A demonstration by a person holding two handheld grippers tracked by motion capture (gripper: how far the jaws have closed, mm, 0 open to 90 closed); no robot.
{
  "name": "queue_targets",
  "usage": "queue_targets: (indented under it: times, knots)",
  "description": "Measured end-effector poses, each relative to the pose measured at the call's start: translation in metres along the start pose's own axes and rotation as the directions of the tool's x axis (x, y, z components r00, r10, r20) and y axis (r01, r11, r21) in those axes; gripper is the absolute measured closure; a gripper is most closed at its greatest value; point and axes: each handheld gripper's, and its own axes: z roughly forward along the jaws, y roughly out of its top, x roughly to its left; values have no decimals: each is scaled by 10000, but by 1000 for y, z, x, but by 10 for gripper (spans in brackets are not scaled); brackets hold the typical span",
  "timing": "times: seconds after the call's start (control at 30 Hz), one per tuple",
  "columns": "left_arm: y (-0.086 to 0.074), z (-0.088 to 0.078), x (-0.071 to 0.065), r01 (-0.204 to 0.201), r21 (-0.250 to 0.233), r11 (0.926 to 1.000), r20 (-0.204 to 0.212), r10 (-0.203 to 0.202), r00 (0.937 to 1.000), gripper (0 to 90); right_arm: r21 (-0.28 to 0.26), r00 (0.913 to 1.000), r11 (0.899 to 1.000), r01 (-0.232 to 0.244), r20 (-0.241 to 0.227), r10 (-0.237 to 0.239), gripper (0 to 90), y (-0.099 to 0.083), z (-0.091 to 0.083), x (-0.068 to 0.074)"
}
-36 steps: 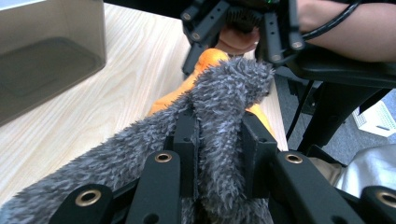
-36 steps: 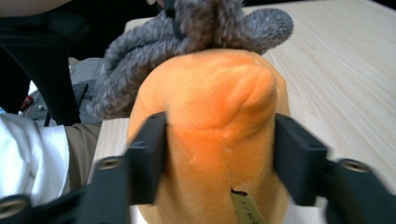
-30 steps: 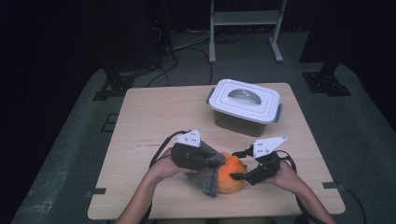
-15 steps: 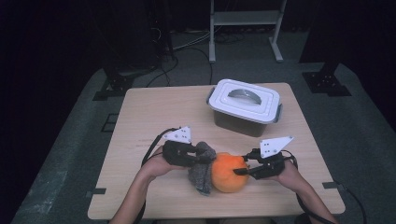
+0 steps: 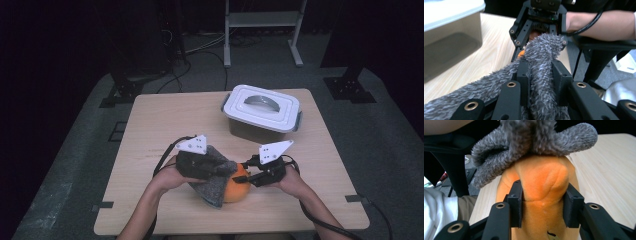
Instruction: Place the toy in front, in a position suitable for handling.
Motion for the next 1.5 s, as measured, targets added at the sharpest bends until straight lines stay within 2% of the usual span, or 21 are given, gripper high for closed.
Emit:
queue_targets:
  times: [0.1,0.43,0.57,0.67,0.73,0.87,0.97,1.0,1.07,1.13,1.2,1.27,1.33,1.4,1.47,1.5]
  knots:
    - [-6,1,1,83,6,10000,107,-83,9999,712,-67,9999,9999,-120,-25,120,577,-5,-3,-3]
    - [-18,-7,0,75,501,9987,-107,-69,9999,712,-143,9991,9991,-399,149,401,568,-15,-14,-10]
    - [-20,-15,2,58,736,9973,-460,-24,9989,710,-123,9991,9993,-364,208,366,565,-15,-14,-10]
    - [-20,-20,4,228,498,9985,-520,-203,9984,710,-147,9990,9992,-374,252,378,565,-16,-16,-9]
    - [-15,-21,4,206,266,9994,-409,-195,9990,710,-130,9995,9996,-237,212,240,565,-16,-15,-6]
    - [-2,-16,3,19,-21,10000,-150,-19,9999,710,169,9991,9989,427,5,-427,565,-7,-7,3]
    - [5,-9,1,-107,126,9999,-34,107,9999,709,386,9960,9953,892,-74,-890,537,-2,-3,9]
    - [4,-5,1,-131,339,9993,-71,134,9999,708,448,9948,9938,1015,24,-1017,488,-1,-2,10]
    - [1,1,1,-154,688,9975,-170,166,9997,706,520,9986,9976,459,244,-473,376,0,-3,12]
    - [-4,3,1,21,610,9981,57,-24,10000,705,676,9990,9976,-174,419,146,283,1,-4,13]
    - [-8,4,-1,110,607,9981,151,-120,9998,706,891,9972,9948,-495,608,442,248,-1,-6,18]
    - [-10,6,-3,128,558,9984,383,-150,9992,706,837,9955,9941,-685,709,626,230,-4,-5,23]
    - [-10,10,-7,106,526,9986,652,-141,9978,705,971,9956,9930,-678,704,611,241,-4,-1,26]
    - [-10,11,-10,1,629,9980,682,-44,9977,705,1261,9979,9916,-306,597,232,339,-4,2,29]
    - [-10,6,-9,40,503,9987,684,-74,9976,705,1210,9987,9926,29,506,-91,439,-6,1,29]
    - [-10,6,-9,40,503,9987,684,-74,9976,705,1210,9987,9926,29,506,-91,439,-6,1,29]
